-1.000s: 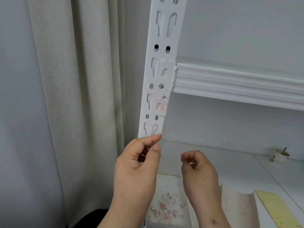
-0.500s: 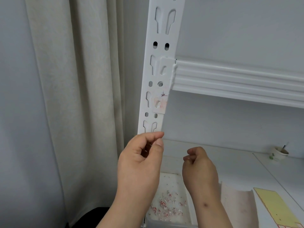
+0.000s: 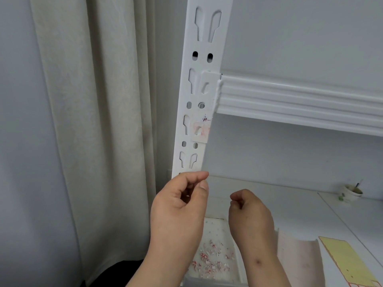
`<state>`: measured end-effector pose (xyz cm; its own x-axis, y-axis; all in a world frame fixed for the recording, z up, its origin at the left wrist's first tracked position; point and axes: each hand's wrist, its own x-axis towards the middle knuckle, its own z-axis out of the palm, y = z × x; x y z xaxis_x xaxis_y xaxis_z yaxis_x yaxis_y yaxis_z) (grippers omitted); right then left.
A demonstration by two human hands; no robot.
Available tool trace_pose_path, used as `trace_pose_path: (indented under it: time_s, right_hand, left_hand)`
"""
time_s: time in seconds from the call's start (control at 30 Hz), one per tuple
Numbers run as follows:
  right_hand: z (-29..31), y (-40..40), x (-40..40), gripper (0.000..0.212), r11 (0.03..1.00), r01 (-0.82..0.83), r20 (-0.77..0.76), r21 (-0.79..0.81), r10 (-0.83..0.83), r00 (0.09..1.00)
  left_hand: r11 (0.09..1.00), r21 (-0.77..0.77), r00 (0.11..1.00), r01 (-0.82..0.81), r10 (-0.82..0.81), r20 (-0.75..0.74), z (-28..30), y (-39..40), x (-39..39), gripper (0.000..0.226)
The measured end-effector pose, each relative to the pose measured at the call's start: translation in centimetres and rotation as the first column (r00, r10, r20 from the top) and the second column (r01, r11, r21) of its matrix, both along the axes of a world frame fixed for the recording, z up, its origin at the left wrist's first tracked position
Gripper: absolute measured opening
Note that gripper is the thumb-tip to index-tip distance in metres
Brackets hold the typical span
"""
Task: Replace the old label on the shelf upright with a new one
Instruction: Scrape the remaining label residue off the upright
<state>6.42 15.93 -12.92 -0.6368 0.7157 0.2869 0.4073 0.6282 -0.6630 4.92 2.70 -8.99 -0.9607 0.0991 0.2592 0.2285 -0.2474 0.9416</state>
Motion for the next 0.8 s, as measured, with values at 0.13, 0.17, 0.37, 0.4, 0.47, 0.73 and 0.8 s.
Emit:
trace_pose_path:
  time_s: [0.13,0.17,0.37,0.4,0.47,0.73,0.8]
  right_hand:
    - [1.3,-0.5,0.0,0.009,0.988,-0.089,-0.157,-0.128,0.068,0.985]
    - [2.0,-0.9,0.1,0.007,0.978,-0.127,-0.228,-0.167,0.087,0.970]
    - [7.7,-4.0,0.4,0.005,0.896,-0.388,-0.597,-0.214,0.195,0.778]
    - [8.4,-4.5,0.3,0.007,0.883,-0.421,-0.624,-0.206,0.213,0.752]
    - [9.3,-5.2,-0.3,0.015,0.850,-0.486,-0.656,-0.202,0.251,0.712]
    - [11.0,-6.7,-2.4,0.025,0.838,-0.517,-0.649,-0.174,0.297,0.700]
    - [10.9,-6.7,-2.5,0.026,0.846,-0.505,-0.644,-0.168,0.294,0.706]
  left_hand:
    - [1.000,0.022,0.999,-0.017,0.017,-0.031,0.3,-0.1,-0.2,0.021]
    - [0.999,0.037,0.998,-0.037,0.038,-0.041,0.5,-0.1,-0.3,0.020]
    - [0.948,-0.009,0.923,-0.319,0.309,-0.227,3.2,-0.4,-1.5,0.024]
    - [0.951,0.001,0.923,-0.308,0.299,-0.241,3.8,-0.4,-1.7,0.034]
    - [0.970,0.021,0.939,-0.240,0.238,-0.247,4.8,-0.3,-2.6,0.050]
    - [0.994,0.090,0.969,0.063,-0.039,-0.244,6.3,0.0,-4.7,0.048]
    - [0.994,0.091,0.965,0.066,-0.040,-0.258,6.2,-0.1,-4.7,0.044]
